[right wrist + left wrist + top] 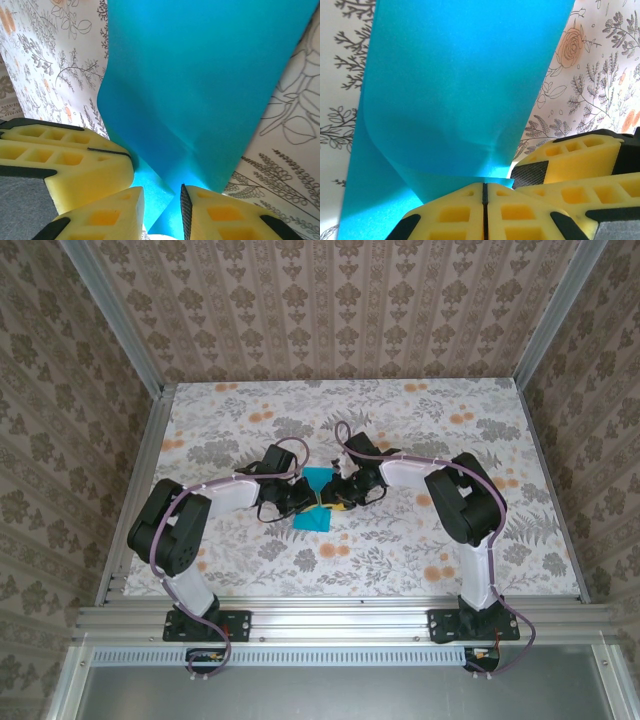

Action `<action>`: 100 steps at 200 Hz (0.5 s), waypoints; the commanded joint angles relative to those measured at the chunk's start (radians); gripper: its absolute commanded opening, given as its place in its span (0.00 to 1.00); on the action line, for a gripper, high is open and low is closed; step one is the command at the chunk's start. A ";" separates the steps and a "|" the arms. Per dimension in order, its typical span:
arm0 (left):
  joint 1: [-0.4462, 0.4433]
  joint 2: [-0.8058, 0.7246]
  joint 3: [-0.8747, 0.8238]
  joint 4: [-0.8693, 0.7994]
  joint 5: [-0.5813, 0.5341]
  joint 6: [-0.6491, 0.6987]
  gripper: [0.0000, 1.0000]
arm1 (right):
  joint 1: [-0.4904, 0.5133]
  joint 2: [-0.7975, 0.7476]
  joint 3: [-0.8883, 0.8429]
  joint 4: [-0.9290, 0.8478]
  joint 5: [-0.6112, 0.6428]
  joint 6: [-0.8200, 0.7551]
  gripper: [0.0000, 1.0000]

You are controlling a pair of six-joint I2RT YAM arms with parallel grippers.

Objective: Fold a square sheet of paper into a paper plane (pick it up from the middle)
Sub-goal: Fold the triangle a second time at the center of the table.

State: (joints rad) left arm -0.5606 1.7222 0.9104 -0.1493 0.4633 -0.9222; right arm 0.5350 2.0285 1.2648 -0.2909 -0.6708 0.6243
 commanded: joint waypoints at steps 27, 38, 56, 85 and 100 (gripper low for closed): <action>0.007 -0.017 0.006 -0.022 -0.012 0.008 0.09 | 0.010 0.026 -0.010 0.034 -0.040 0.022 0.27; 0.007 -0.018 0.006 -0.022 -0.012 0.008 0.09 | 0.010 0.028 -0.009 0.032 -0.036 0.023 0.27; 0.007 -0.019 0.007 -0.022 -0.012 0.008 0.09 | 0.011 0.033 -0.008 0.032 -0.037 0.023 0.27; 0.007 -0.023 0.006 -0.024 -0.012 0.008 0.08 | 0.013 0.041 -0.006 0.032 -0.038 0.023 0.22; 0.007 -0.022 0.009 -0.026 -0.012 0.008 0.08 | 0.013 0.044 -0.007 0.032 -0.036 0.025 0.21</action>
State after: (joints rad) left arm -0.5594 1.7214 0.9104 -0.1497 0.4595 -0.9222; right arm 0.5419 2.0472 1.2648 -0.2646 -0.6888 0.6357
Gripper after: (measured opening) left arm 0.086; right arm 0.218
